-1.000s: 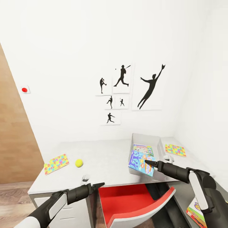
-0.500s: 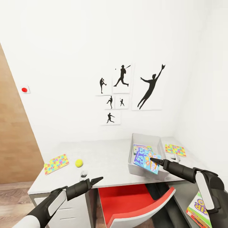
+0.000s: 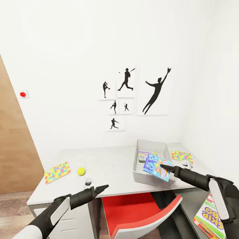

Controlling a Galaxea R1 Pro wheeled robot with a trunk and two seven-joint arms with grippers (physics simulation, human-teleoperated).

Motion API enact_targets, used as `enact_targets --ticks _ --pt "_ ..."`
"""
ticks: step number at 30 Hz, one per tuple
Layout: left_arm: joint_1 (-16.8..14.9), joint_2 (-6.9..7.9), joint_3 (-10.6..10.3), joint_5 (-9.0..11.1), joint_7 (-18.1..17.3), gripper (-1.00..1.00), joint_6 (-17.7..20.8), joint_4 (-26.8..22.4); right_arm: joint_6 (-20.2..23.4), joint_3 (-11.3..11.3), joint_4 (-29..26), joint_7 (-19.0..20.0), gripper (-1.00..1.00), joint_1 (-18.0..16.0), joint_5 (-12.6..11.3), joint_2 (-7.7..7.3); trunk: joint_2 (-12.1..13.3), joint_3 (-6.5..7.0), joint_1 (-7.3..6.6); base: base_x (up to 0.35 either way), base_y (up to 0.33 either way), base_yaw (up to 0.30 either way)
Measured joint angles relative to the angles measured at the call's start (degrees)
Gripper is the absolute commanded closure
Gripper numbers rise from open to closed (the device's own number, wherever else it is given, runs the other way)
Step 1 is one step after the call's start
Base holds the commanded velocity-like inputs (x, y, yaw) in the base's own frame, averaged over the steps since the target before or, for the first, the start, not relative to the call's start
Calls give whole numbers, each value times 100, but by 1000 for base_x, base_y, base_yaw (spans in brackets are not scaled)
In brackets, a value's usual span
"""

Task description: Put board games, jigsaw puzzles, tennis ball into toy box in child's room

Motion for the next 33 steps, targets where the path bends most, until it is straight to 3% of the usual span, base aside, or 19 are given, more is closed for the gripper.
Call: enact_targets --ticks 14,33 --pt "0 0 1 6 0 -100 28 4 4 3 3 -14 100 0 16 -2 -1 0 -1 20 -9 -2" --pt "1 0 10 5 0 -100 31 1 1 10 0 -20 100 0 20 -2 0 0 -1 178 -63 12"
